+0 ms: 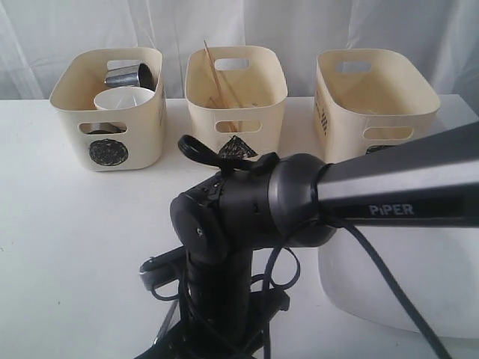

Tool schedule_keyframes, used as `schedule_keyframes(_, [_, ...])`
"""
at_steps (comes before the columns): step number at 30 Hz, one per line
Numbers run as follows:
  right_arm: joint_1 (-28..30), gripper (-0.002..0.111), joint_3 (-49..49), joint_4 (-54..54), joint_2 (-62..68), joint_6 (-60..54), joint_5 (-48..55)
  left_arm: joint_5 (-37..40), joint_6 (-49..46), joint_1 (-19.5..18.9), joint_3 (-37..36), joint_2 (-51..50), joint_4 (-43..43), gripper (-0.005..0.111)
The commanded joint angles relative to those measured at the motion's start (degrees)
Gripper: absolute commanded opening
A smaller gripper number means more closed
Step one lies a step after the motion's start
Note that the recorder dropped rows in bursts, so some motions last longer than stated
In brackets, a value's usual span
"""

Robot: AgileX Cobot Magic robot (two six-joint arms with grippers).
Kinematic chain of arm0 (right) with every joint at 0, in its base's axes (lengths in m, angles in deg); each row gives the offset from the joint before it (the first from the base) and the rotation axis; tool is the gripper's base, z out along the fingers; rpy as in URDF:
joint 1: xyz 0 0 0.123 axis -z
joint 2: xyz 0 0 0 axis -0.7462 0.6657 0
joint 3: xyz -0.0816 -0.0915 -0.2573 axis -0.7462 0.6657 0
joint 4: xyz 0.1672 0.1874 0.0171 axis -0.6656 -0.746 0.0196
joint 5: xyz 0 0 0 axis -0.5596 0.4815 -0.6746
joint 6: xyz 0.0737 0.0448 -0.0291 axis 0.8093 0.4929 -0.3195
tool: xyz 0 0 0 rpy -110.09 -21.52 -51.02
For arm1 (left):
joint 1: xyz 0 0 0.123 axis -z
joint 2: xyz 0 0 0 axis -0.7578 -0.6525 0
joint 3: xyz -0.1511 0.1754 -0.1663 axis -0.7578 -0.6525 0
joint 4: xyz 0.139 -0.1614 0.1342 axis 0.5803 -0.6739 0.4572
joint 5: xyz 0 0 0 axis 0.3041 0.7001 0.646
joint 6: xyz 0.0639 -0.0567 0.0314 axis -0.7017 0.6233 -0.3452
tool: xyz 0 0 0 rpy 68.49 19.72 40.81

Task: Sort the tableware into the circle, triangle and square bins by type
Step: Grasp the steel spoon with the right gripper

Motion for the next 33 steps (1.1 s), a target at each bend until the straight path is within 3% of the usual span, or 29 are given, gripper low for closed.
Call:
schedule_keyframes(1, [-0.2,0.039,0.3,-0.4,0.6,0.2,0.3,1.5,0.0,-0.3,-0.2,0.2,-0.6,0.000])
schedule_keyframes(9, [-0.2,0.038,0.3,-0.7,1.8,0.2,1.3,1.5,0.0,-0.3,-0.2,0.2,-0.6,0.000])
schedule_keyframes(19, [-0.2,0.000,0.3,-0.4,1.8,0.4,1.3,1.5,0.0,-0.3,-0.2,0.2,-0.6,0.000])
schedule_keyframes(33, [-0.1,0.000,-1.4,2.1,-4.8,0.6,0.4,1.5,0.0,-0.3,-0.2,0.2,-0.6,0.000])
